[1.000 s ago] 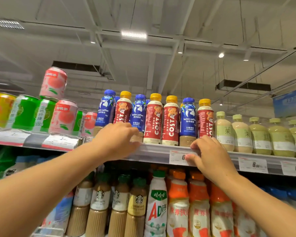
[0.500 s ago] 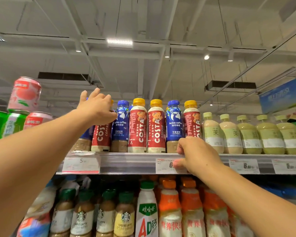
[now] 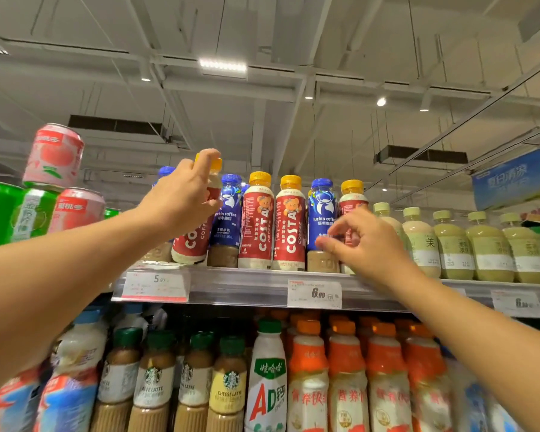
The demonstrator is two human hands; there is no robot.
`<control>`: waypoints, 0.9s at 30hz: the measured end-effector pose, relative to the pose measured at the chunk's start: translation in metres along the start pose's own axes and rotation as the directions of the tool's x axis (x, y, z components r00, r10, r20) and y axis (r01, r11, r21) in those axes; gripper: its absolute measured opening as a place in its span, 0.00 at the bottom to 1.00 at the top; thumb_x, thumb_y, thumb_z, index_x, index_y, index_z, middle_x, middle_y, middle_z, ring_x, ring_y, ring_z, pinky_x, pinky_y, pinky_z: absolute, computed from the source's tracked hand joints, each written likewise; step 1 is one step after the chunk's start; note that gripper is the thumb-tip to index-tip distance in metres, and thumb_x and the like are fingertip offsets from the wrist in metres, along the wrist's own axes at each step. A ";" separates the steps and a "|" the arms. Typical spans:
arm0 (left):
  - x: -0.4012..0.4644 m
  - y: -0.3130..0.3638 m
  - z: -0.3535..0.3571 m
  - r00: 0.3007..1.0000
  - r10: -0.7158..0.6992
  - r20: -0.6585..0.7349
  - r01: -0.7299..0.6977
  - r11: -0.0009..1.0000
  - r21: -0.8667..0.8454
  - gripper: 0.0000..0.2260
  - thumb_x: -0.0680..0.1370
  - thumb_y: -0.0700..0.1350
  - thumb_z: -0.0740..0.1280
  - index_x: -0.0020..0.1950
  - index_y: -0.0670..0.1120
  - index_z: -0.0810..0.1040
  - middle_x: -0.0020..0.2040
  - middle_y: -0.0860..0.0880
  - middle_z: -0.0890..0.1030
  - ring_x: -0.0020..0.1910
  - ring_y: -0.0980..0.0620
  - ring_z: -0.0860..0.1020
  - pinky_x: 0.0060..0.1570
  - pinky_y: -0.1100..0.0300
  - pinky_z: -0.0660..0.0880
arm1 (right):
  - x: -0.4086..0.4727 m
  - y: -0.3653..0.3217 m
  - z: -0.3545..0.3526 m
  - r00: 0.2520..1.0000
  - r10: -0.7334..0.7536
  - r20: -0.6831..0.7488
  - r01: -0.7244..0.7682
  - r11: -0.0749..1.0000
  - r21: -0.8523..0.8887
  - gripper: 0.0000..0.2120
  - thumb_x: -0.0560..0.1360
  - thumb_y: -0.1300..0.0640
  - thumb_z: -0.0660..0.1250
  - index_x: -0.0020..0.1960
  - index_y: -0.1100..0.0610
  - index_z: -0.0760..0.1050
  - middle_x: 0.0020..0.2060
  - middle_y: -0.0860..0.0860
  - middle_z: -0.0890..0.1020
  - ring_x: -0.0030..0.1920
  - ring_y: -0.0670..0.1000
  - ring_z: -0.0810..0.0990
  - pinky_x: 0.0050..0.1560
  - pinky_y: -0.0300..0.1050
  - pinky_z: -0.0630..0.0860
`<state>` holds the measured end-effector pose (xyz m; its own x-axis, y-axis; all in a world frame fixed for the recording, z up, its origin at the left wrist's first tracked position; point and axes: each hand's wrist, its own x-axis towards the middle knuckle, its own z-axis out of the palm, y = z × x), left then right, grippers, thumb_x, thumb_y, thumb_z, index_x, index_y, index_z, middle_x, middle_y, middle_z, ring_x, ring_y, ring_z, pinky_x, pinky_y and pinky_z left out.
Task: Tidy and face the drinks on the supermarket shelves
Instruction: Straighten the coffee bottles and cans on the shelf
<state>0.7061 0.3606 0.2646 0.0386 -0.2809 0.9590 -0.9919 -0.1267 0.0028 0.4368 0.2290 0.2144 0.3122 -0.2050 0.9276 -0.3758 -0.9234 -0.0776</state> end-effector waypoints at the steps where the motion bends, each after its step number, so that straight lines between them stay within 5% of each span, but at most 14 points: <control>1: -0.003 0.002 -0.003 1.000 0.017 -0.023 -0.018 0.999 -0.027 0.31 0.74 0.49 0.70 0.69 0.56 0.55 0.56 0.40 0.73 0.44 0.43 0.73 0.42 0.52 0.67 | 0.019 -0.002 -0.004 0.996 0.002 -0.090 -0.001 1.000 0.012 0.11 0.72 0.44 0.71 0.46 0.51 0.77 0.46 0.48 0.78 0.43 0.45 0.75 0.39 0.38 0.68; 3: -0.005 0.006 -0.012 0.998 0.019 -0.061 -0.024 0.996 -0.089 0.32 0.73 0.49 0.71 0.70 0.57 0.56 0.58 0.40 0.75 0.47 0.42 0.75 0.44 0.50 0.71 | 0.058 -0.006 -0.009 0.988 0.051 -0.145 -0.055 0.998 -0.024 0.14 0.75 0.46 0.68 0.56 0.52 0.77 0.55 0.51 0.77 0.51 0.47 0.76 0.40 0.38 0.68; 8: -0.006 0.012 -0.033 0.998 -0.034 -0.049 0.020 0.968 -0.249 0.32 0.71 0.50 0.74 0.68 0.58 0.59 0.57 0.44 0.76 0.50 0.43 0.77 0.52 0.46 0.77 | 0.107 -0.007 -0.001 0.990 0.123 0.076 -0.083 0.916 -0.393 0.29 0.78 0.41 0.61 0.74 0.55 0.64 0.71 0.54 0.69 0.67 0.55 0.72 0.60 0.51 0.72; 13: -0.016 0.007 -0.044 0.999 -0.031 -0.033 0.019 0.949 -0.314 0.32 0.71 0.49 0.74 0.68 0.58 0.59 0.57 0.45 0.76 0.49 0.46 0.77 0.50 0.48 0.78 | 0.110 -0.004 0.008 0.984 0.160 0.084 -0.103 0.878 -0.468 0.22 0.76 0.37 0.61 0.60 0.53 0.71 0.54 0.51 0.79 0.47 0.52 0.75 0.44 0.49 0.73; 18: -0.025 0.008 -0.052 0.999 -0.045 -0.030 0.033 0.943 -0.330 0.31 0.72 0.48 0.73 0.69 0.57 0.60 0.57 0.44 0.76 0.51 0.44 0.77 0.53 0.44 0.77 | 0.098 -0.015 0.000 0.986 0.161 -0.050 -0.168 0.959 -0.228 0.16 0.76 0.40 0.65 0.54 0.50 0.67 0.48 0.50 0.79 0.46 0.51 0.79 0.43 0.49 0.78; 24: -0.038 -0.001 -0.068 0.999 -0.046 -0.019 0.036 0.926 -0.375 0.31 0.71 0.50 0.73 0.68 0.58 0.60 0.56 0.46 0.77 0.51 0.44 0.78 0.52 0.44 0.77 | 0.089 -0.056 -0.022 0.974 -0.150 -0.170 0.097 0.953 -0.288 0.13 0.76 0.44 0.66 0.52 0.51 0.69 0.47 0.50 0.80 0.44 0.53 0.78 0.41 0.50 0.77; 27: -0.048 -0.013 -0.081 0.999 -0.053 -0.009 0.046 0.923 -0.382 0.31 0.69 0.51 0.74 0.66 0.60 0.61 0.52 0.48 0.79 0.46 0.47 0.79 0.48 0.45 0.79 | 0.103 -0.094 -0.024 0.975 -0.144 -0.172 0.112 0.976 -0.185 0.13 0.75 0.43 0.66 0.52 0.49 0.69 0.44 0.46 0.78 0.43 0.50 0.77 0.36 0.42 0.71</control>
<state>0.7076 0.4529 0.2411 0.0902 -0.2649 0.9600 -0.9600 0.2336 0.1546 0.4837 0.3022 0.3260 0.2084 -0.0110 0.9780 -0.4935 -0.8645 0.0954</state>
